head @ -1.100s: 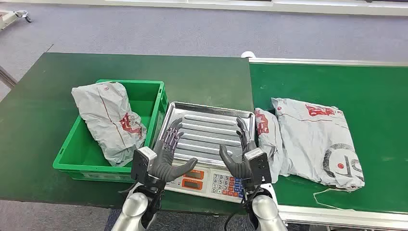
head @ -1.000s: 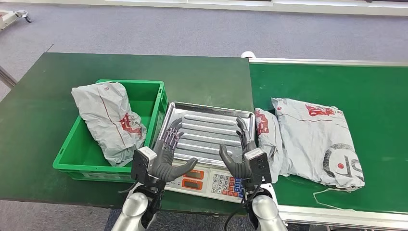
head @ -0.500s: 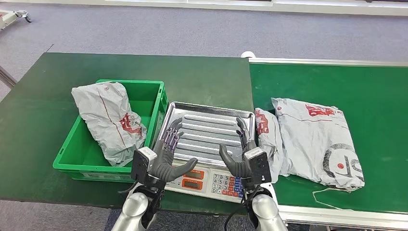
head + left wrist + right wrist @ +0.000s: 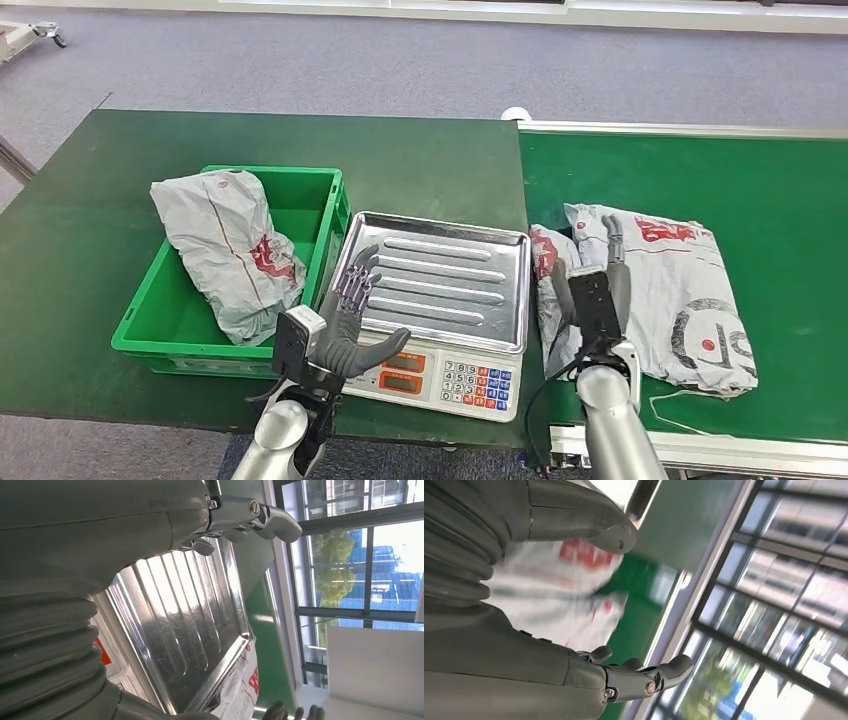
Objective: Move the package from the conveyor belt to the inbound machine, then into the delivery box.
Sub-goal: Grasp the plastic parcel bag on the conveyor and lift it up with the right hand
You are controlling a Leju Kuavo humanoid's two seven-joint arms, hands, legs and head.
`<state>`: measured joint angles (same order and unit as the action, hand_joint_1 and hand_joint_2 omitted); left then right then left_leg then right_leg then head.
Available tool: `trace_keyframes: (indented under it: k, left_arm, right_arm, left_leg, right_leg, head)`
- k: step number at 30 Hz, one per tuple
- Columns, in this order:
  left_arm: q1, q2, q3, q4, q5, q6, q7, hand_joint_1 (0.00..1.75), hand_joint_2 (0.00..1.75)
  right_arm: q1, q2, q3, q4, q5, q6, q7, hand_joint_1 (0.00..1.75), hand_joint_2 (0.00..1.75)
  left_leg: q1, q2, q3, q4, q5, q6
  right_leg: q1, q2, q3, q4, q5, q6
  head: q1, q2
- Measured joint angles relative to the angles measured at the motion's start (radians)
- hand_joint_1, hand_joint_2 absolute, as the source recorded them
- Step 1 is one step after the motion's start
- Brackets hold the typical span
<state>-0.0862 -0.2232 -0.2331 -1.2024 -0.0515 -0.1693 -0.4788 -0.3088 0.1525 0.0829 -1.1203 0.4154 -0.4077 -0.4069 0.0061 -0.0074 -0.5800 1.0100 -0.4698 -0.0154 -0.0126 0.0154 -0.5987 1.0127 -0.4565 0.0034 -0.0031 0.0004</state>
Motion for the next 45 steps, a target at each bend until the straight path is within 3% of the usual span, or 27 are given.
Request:
trace_keyframes:
  k: [7,11,15,20,25,28,39,43,45]
  left_arm:
    - [-0.001,0.001,0.000,0.002,0.010,0.001,-0.003,0.00,1.75]
    - [-0.003,0.002,-0.005,0.006,0.018,0.001,-0.004,0.00,1.75]
    - [-0.004,0.002,-0.007,0.006,0.018,0.001,-0.004,0.00,1.75]
    - [-0.021,0.003,-0.019,0.006,0.031,-0.012,0.013,0.00,1.75]
    - [-0.026,0.003,-0.028,-0.002,0.032,-0.016,0.027,0.00,1.75]
    - [-0.026,0.004,-0.030,-0.012,0.032,-0.018,0.036,0.00,1.75]
    - [-0.052,0.007,-0.048,0.002,0.038,-0.050,0.045,0.00,1.75]
    - [-0.067,0.007,-0.058,0.018,0.041,-0.053,0.043,0.00,1.75]
    - [-0.072,0.006,-0.061,0.025,0.042,-0.053,0.041,0.00,1.75]
  right_arm:
    - [-0.164,-0.086,-0.115,0.279,0.199,-0.142,0.091,0.00,1.75]
    - [-0.244,-0.140,-0.141,0.430,0.283,-0.147,0.194,0.00,1.75]
    - [-0.258,-0.152,-0.145,0.458,0.298,-0.143,0.217,0.00,1.75]
    - [-0.385,-0.265,-0.157,0.700,0.450,0.027,0.552,0.00,1.75]
    - [-0.388,-0.299,-0.165,0.767,0.460,0.092,0.671,0.00,1.75]
    - [-0.365,-0.308,-0.194,0.797,0.423,0.119,0.697,0.00,1.75]
    - [-0.282,-0.299,-0.262,0.840,0.404,0.155,0.652,0.06,1.75]
    - [-0.267,-0.291,-0.272,0.842,0.407,0.153,0.624,1.75,1.75]
    - [-0.261,-0.287,-0.278,0.842,0.408,0.143,0.602,1.75,1.75]
  left_leg:
    - [-0.001,0.000,0.000,0.000,0.001,0.001]
    - [-0.001,0.000,0.000,0.000,0.001,0.001]
    - [-0.001,0.000,0.000,0.000,0.001,0.001]
    - [-0.002,-0.001,0.000,0.000,0.001,0.002]
    - [-0.002,-0.002,0.000,0.000,0.001,0.002]
    - [-0.002,-0.002,0.000,0.000,0.001,0.002]
    - [-0.002,-0.004,0.005,0.000,0.000,0.003]
    - [-0.002,-0.003,0.010,0.000,-0.001,0.004]
    - [-0.002,-0.003,0.011,0.000,-0.001,0.004]
  right_leg:
    - [0.000,0.000,0.000,0.000,0.001,0.001]
    - [-0.001,0.000,0.000,0.000,0.001,0.001]
    - [-0.001,0.000,0.000,0.000,0.001,0.001]
    - [-0.002,-0.001,0.000,0.000,0.001,0.001]
    - [-0.002,-0.001,0.000,0.000,0.001,0.001]
    - [-0.002,-0.001,0.000,0.000,0.001,0.001]
    - [-0.001,-0.002,0.007,-0.001,0.000,0.003]
    - [-0.001,-0.002,0.012,-0.001,-0.001,0.003]
    - [-0.001,-0.002,0.013,-0.001,-0.001,0.003]
  head:
    - [0.000,0.000]
    - [0.000,0.000]
    - [0.000,0.000]
    - [0.000,0.000]
    - [0.000,0.000]
    - [0.000,0.000]
    - [0.000,0.000]
    - [0.000,0.000]
    - [0.000,0.000]
